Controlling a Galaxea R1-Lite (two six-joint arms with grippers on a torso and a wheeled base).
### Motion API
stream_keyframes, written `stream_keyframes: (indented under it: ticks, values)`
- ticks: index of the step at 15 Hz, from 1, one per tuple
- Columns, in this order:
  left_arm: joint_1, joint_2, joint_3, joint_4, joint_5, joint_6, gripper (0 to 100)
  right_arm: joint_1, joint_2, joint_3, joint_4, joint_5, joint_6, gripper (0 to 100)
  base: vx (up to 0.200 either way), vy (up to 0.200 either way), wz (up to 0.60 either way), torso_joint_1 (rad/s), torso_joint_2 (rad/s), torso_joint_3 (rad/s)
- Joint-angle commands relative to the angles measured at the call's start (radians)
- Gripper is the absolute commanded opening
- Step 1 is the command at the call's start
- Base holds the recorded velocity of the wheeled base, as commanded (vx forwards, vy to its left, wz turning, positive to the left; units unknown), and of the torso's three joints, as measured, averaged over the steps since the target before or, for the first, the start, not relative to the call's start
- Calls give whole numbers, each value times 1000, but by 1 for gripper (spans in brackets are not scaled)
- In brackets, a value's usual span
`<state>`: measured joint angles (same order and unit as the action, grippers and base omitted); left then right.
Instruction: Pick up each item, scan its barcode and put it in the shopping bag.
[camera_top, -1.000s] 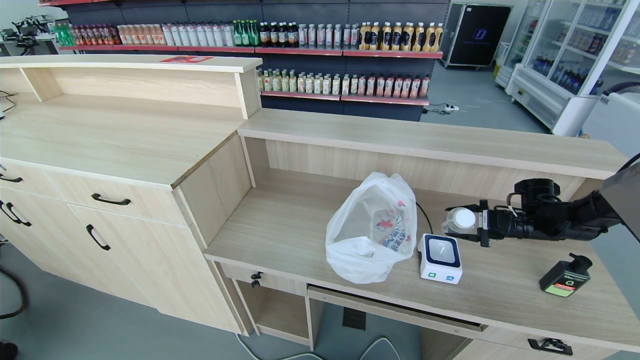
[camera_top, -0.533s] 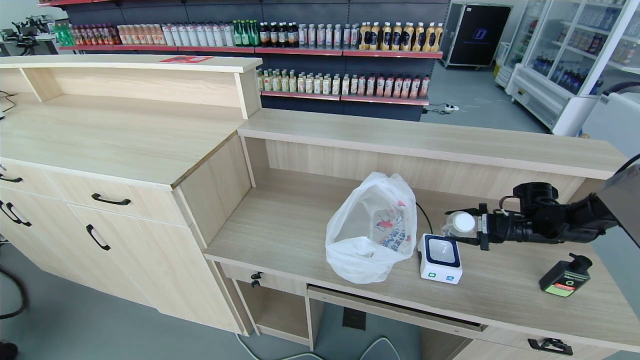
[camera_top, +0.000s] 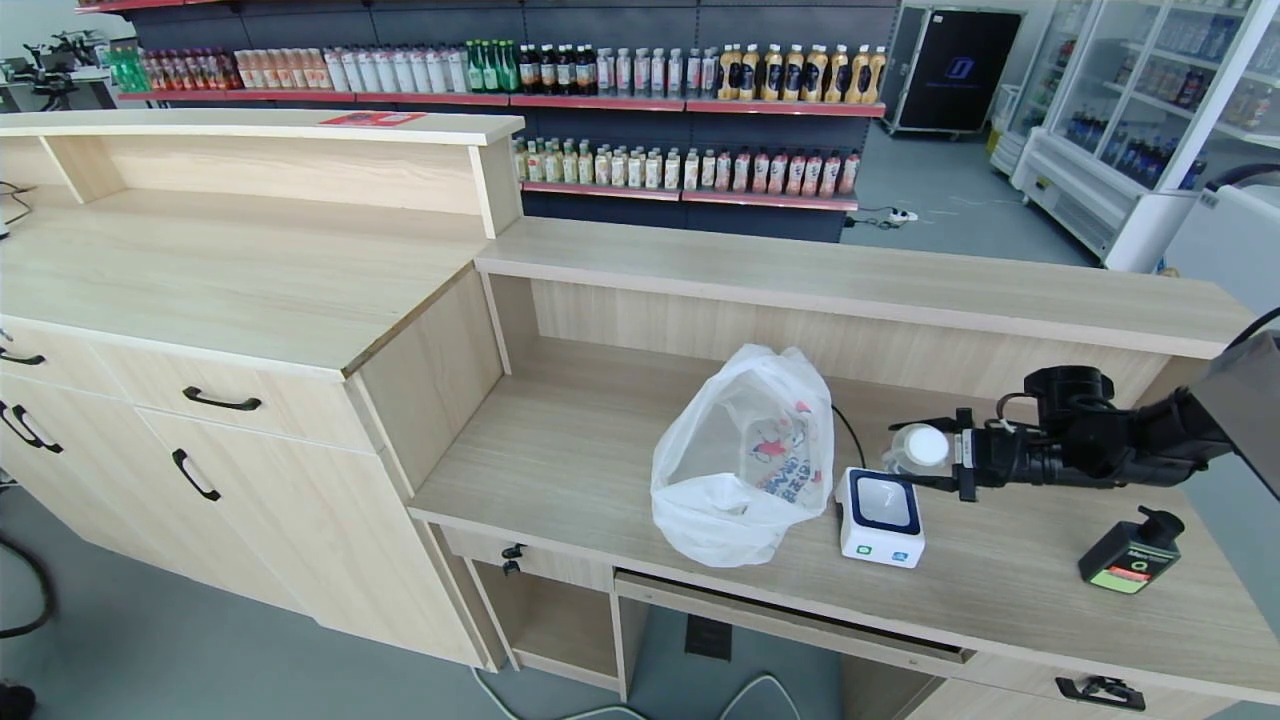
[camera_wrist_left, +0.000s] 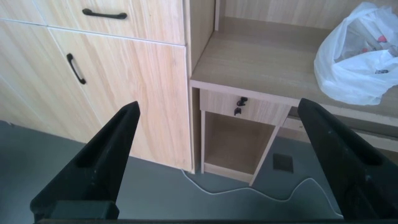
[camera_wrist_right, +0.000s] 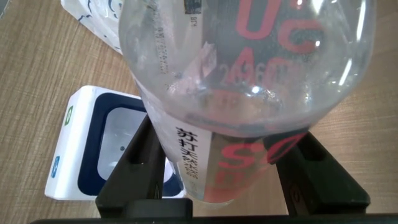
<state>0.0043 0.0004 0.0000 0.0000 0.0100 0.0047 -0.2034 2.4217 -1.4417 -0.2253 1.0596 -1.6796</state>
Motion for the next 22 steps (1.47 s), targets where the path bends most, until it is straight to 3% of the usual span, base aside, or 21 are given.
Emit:
stream_keyframes:
  ticks: [1,22]
  values:
    - [0,0,0,0,1,0,100,4,8,-13,0,2,0,0,0,0,0,0,0,0]
    - [0,0,0,0,1,0,100,25,50,-60,15,23,0,0,0,0,0,0,0,0]
